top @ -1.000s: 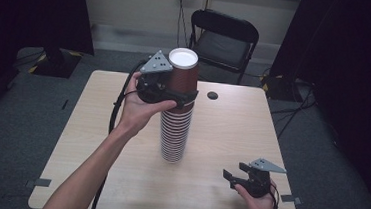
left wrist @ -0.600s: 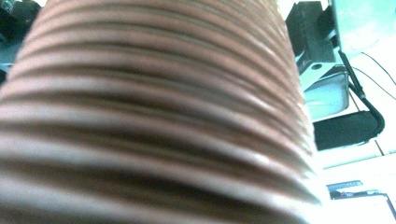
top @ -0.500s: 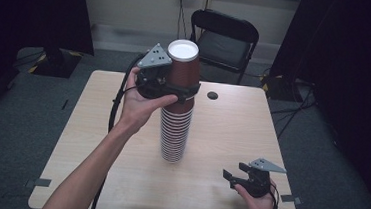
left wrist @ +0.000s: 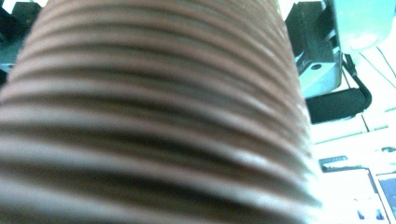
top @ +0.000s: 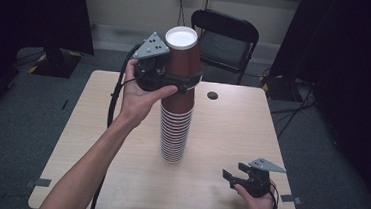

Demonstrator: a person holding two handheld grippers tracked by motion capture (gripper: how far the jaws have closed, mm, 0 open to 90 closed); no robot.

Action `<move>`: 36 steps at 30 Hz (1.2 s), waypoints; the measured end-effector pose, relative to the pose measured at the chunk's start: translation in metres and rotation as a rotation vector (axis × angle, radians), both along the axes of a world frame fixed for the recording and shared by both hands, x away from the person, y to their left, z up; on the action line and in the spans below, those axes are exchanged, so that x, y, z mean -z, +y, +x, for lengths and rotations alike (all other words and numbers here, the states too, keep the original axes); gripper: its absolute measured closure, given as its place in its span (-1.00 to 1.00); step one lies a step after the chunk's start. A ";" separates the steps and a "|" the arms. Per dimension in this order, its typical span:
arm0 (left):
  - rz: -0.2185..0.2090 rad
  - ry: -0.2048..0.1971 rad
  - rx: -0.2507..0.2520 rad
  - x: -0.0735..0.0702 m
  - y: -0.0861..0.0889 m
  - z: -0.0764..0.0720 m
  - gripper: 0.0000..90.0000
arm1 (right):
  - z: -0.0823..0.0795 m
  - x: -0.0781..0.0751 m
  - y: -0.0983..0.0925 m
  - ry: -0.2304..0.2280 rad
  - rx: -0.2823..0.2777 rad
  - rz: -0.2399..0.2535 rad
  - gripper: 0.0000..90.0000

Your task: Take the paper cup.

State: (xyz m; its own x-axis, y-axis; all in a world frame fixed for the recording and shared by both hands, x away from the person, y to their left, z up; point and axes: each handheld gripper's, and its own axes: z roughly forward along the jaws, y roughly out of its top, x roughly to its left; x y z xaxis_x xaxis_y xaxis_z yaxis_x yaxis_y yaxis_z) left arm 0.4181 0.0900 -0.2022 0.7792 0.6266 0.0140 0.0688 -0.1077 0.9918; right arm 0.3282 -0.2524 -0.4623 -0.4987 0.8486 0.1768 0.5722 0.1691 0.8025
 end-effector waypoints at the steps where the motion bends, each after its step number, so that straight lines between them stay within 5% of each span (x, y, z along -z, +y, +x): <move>1: -0.002 -0.006 0.017 -0.002 0.000 -0.001 -0.76 | 0.000 0.000 0.000 -0.001 0.001 -0.001 -0.41; 3: 0.003 -0.041 0.012 -0.005 -0.001 -0.003 -0.76 | 0.000 0.000 0.001 -0.001 0.001 0.002 -0.41; 7: 0.003 -0.046 0.011 -0.010 -0.001 -0.003 -0.76 | 0.000 0.000 0.001 -0.006 -0.003 -0.002 -0.41; 14: -0.046 -0.084 0.007 -0.015 0.006 -0.006 -0.76 | 0.000 0.000 0.001 -0.006 -0.004 0.000 -0.41; 18: -0.083 -0.074 0.021 -0.018 0.012 -0.008 -0.76 | 0.000 0.000 0.001 -0.005 -0.004 0.003 -0.41; 36: -0.090 -0.043 -0.061 -0.014 0.052 -0.011 -0.76 | 0.000 0.001 0.005 0.003 -0.020 -0.004 -0.41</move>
State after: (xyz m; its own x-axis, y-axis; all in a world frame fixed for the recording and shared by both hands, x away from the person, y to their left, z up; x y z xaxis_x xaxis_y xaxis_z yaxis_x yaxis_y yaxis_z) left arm 0.4074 0.1425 -0.1884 0.7396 0.6730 -0.0116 0.0294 -0.0150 0.9995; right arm 0.3283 -0.2469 -0.4638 -0.5153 0.8389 0.1752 0.5709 0.1836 0.8002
